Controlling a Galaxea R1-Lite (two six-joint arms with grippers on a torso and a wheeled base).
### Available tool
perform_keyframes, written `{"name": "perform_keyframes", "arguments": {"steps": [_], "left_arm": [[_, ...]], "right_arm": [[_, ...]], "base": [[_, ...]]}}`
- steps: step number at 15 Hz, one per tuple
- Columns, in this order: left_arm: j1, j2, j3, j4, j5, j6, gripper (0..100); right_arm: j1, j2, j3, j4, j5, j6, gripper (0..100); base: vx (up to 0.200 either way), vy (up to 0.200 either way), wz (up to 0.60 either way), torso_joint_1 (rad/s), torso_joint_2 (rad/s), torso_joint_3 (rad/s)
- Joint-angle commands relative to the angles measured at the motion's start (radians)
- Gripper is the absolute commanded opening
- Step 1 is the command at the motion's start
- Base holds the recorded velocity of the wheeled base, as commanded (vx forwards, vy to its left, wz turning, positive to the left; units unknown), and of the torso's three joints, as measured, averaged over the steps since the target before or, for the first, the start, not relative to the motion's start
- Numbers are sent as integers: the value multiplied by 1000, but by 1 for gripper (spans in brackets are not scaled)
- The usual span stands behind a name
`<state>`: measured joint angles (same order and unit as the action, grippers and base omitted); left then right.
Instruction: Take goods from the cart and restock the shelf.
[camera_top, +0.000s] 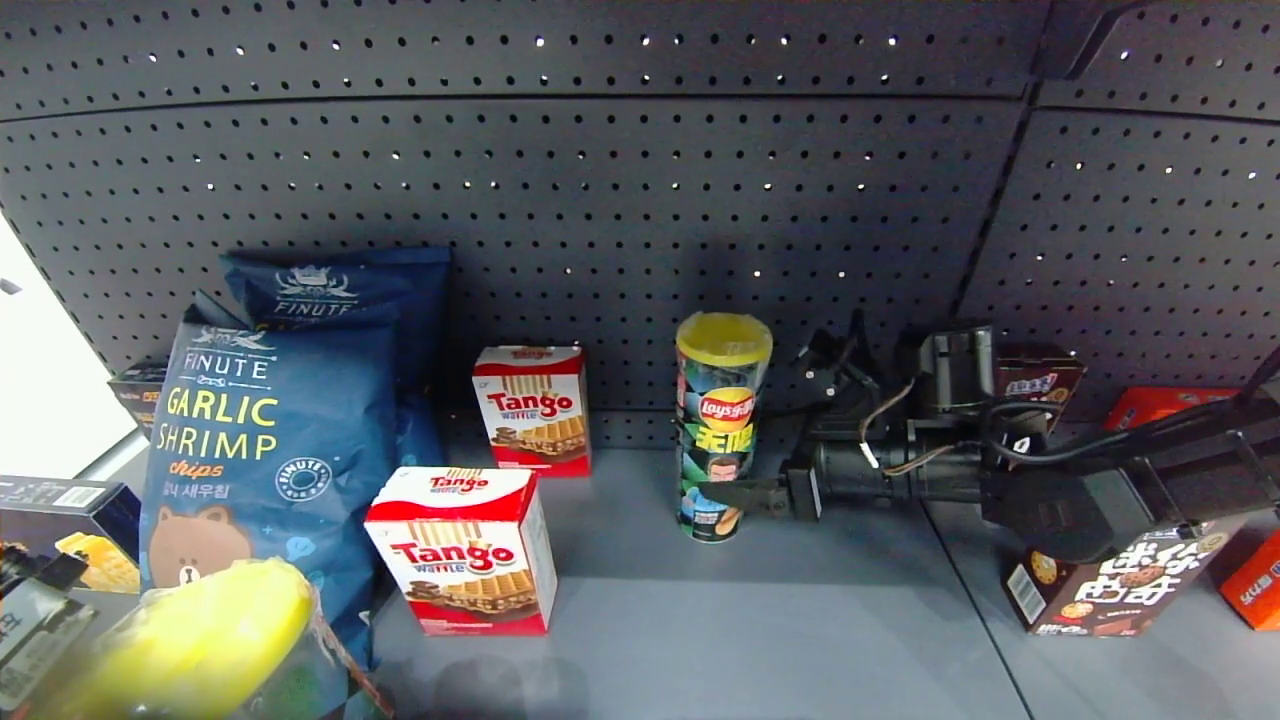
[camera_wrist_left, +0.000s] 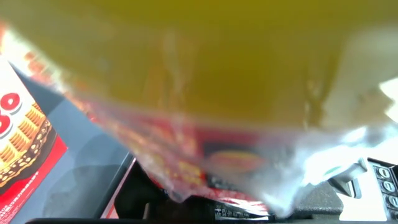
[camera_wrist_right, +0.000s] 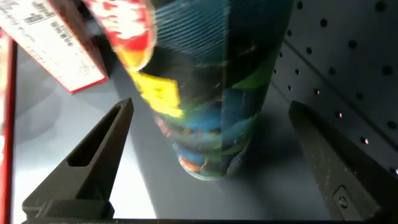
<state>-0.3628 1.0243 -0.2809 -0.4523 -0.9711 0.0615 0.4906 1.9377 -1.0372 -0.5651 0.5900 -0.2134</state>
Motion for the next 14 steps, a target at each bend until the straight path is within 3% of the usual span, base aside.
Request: {"name": "perform_keyframes", "arguments": {"steps": [1,8,9,14], "left_arm": [[1,0,0,0,0,0,0],[2,0,6,0,0,0,0],[1,0,11,0,0,0,0],[1,0,11,-2,0,0,0]], "right_arm": [[5,41,-30,-1,-1,0,100],[8,87,-81,-2,13,0,100],[8,87,-78,-6,42,-1,0],[46,41,-20,-12,-21,0,0]], "base": [[0,0,0,0,0,0],[0,0,0,0,0,0],[0,0,0,0,0,0],[0,0,0,0,0,0]]}}
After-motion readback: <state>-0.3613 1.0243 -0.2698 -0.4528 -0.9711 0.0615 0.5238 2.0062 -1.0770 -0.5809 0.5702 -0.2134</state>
